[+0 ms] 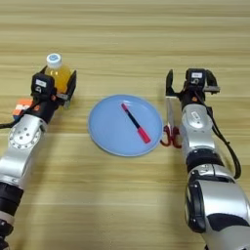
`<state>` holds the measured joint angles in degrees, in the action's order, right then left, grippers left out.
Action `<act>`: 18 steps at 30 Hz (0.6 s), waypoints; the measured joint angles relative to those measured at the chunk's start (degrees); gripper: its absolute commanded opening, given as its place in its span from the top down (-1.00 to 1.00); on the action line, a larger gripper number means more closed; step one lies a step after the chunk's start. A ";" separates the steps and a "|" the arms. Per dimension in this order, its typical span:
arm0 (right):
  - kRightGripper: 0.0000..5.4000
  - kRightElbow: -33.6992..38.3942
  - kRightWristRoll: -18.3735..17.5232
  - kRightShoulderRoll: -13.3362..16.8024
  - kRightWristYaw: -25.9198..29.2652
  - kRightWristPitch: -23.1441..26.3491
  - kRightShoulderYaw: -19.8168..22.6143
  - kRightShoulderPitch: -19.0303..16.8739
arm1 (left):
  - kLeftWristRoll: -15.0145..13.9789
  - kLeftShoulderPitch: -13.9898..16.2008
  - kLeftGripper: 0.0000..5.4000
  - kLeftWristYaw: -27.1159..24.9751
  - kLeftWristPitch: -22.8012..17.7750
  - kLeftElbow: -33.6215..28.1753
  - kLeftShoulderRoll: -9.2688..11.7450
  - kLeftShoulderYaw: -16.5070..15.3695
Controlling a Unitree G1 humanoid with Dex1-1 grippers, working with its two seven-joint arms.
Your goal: Move the objects on the table
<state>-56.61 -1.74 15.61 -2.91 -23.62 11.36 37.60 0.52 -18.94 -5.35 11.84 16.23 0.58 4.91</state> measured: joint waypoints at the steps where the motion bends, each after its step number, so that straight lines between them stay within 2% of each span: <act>1: -1.00 0.01 0.00 -0.01 0.01 0.00 -0.03 0.00 | -0.08 0.00 -0.28 -0.09 0.01 0.47 -0.07 0.04; 18: -1.00 0.20 0.00 -0.08 0.05 0.01 -0.15 0.00 | -0.64 0.63 -0.28 -1.63 -1.60 5.86 -1.16 0.91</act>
<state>-56.41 -1.74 15.53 -2.86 -23.61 11.21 37.60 -0.12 -18.32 -6.97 10.24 22.09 -0.58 5.81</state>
